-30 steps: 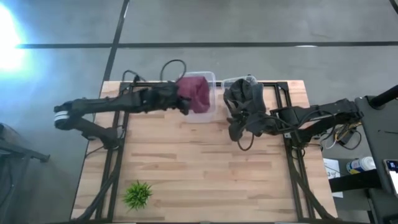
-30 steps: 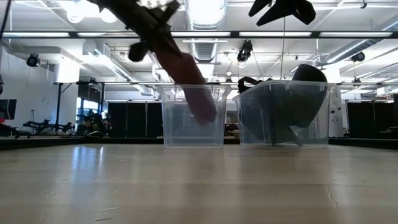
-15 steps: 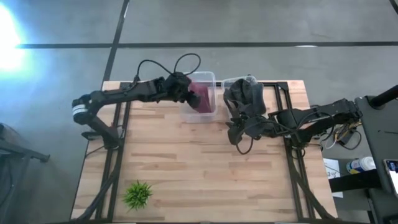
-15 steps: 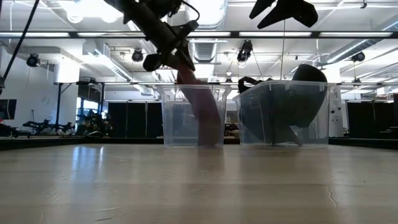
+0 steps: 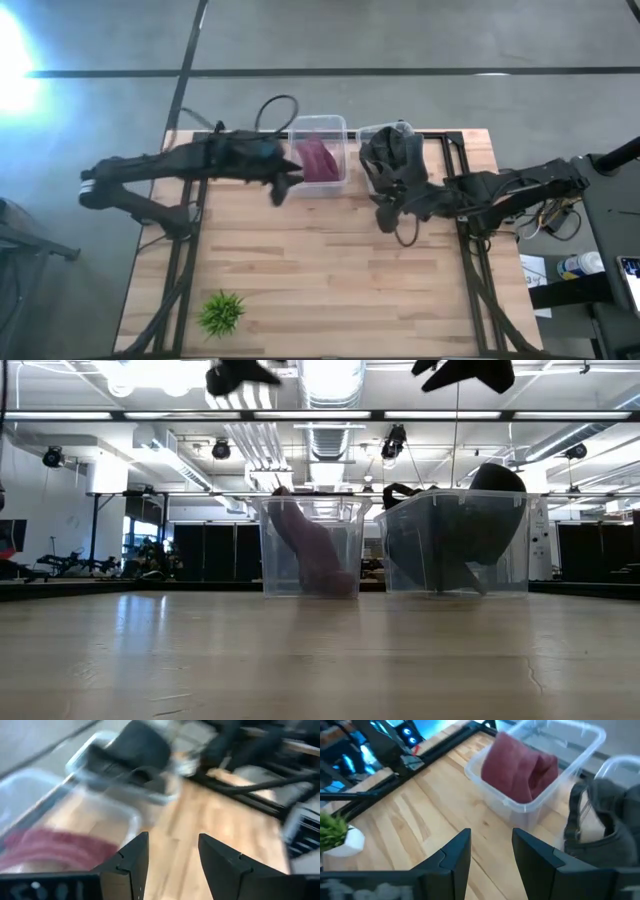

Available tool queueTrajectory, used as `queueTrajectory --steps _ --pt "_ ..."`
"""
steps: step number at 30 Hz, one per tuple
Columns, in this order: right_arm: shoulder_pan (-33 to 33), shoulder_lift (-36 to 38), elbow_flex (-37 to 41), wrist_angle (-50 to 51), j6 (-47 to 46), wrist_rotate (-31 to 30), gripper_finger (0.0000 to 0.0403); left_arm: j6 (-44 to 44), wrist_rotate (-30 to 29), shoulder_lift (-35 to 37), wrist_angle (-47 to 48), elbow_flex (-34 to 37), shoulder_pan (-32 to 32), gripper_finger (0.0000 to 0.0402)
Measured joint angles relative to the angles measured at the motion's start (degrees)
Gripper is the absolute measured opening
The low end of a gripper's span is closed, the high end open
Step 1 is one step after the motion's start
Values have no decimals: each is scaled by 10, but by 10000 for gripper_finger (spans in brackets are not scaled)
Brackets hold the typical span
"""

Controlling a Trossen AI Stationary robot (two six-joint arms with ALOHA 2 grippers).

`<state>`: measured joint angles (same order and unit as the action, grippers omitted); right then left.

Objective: Pick & Place hat
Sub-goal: Return to Home Position

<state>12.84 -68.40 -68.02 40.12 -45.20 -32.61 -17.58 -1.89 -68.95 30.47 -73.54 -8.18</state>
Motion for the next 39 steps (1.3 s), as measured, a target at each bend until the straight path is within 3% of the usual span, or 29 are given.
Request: queueTrajectory --steps 4,7,9,13,17,21,24,28,32,39 --pt "0 57 5 16 62 -6 141 6 -8 74 2 18 38 165" --pt "0 101 8 93 93 -70 141 -24 -17 118 37 28 36 165" --pt "0 129 8 148 93 -107 141 -97 -19 143 67 31 37 165" --pt "0 193 9 186 31 -114 141 -49 38 193 42 68 76 165" --pt "0 247 31 191 39 -60 141 -36 58 252 -34 155 99 165" --pt "8 312 128 188 -23 -39 141 -51 67 314 -173 301 111 165" --pt "21 373 229 124 -60 -20 141 -91 111 352 -289 412 110 165" --pt "30 458 331 -41 0 38 141 -125 136 399 -411 516 111 165" --pt "31 542 397 -135 64 73 141 -140 123 453 -424 586 110 165" --pt "30 683 462 -134 96 74 141 -152 113 546 -424 649 110 165"
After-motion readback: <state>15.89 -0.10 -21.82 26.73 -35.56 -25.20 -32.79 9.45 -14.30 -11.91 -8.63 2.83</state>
